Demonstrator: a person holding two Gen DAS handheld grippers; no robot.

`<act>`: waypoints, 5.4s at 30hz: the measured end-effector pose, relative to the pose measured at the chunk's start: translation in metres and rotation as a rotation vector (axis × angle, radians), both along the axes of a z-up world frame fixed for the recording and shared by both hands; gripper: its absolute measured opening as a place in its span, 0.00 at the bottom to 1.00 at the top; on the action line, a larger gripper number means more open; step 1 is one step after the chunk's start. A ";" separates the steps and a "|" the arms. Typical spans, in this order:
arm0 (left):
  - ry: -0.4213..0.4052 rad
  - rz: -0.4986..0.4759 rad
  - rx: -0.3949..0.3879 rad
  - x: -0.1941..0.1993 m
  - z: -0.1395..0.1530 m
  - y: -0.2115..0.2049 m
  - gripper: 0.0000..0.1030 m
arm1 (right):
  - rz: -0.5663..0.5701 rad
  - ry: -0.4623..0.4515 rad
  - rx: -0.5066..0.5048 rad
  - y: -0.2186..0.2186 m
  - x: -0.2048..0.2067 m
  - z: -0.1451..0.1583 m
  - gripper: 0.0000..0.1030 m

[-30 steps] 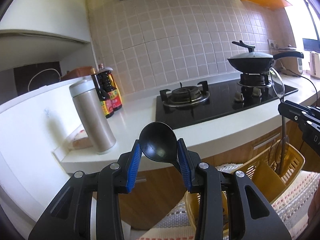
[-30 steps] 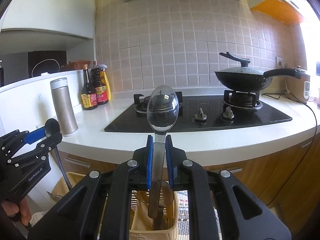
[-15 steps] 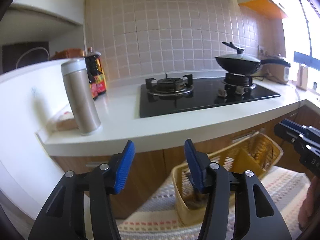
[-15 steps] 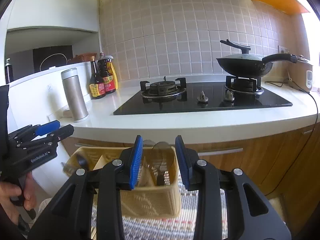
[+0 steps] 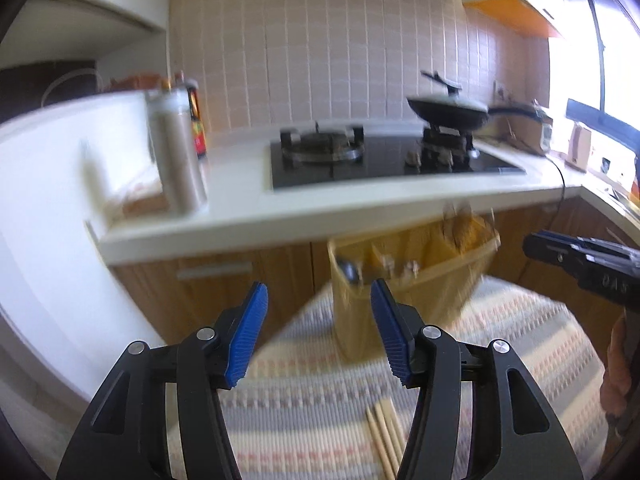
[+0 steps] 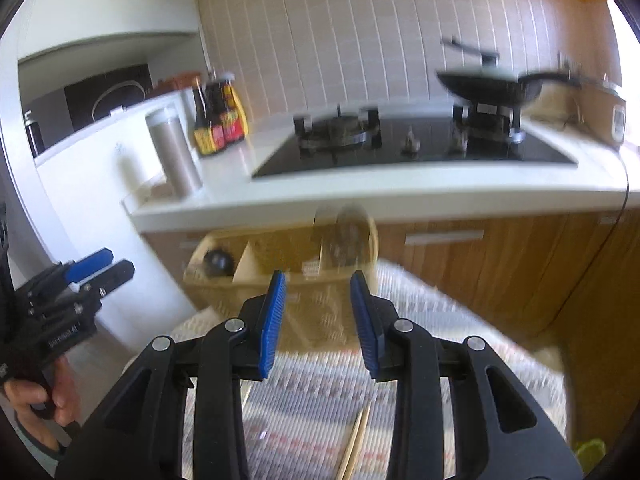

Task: Organize utensils
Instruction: 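Move both open tools down to the chopsticks on the cloth, then grasp a single chopstick with the left tool while the right tool grasps another chopstick, then lift both chopsticks upright over the basket and lower them in, then open both tools to release the chopsticks and return to the table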

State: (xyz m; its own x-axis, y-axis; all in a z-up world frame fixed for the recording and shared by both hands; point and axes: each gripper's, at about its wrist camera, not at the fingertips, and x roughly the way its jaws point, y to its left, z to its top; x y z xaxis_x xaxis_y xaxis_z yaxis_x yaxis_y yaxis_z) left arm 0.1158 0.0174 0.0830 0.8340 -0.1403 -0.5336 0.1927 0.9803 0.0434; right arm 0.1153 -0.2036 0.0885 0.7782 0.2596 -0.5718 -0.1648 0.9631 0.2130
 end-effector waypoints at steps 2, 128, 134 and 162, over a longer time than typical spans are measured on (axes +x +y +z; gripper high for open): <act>0.055 -0.014 0.004 -0.005 -0.017 0.002 0.51 | 0.013 0.069 0.016 0.002 -0.003 -0.011 0.30; -0.428 -0.067 -0.319 0.067 0.081 -0.007 0.04 | 0.016 -0.322 0.007 0.004 0.075 0.067 0.04; -0.400 -0.024 -0.378 0.086 0.056 0.000 0.04 | -0.016 -0.355 0.002 0.010 0.089 0.054 0.04; -0.401 -0.005 -0.346 0.074 0.034 0.004 0.03 | -0.079 -0.309 -0.059 0.006 0.096 0.011 0.04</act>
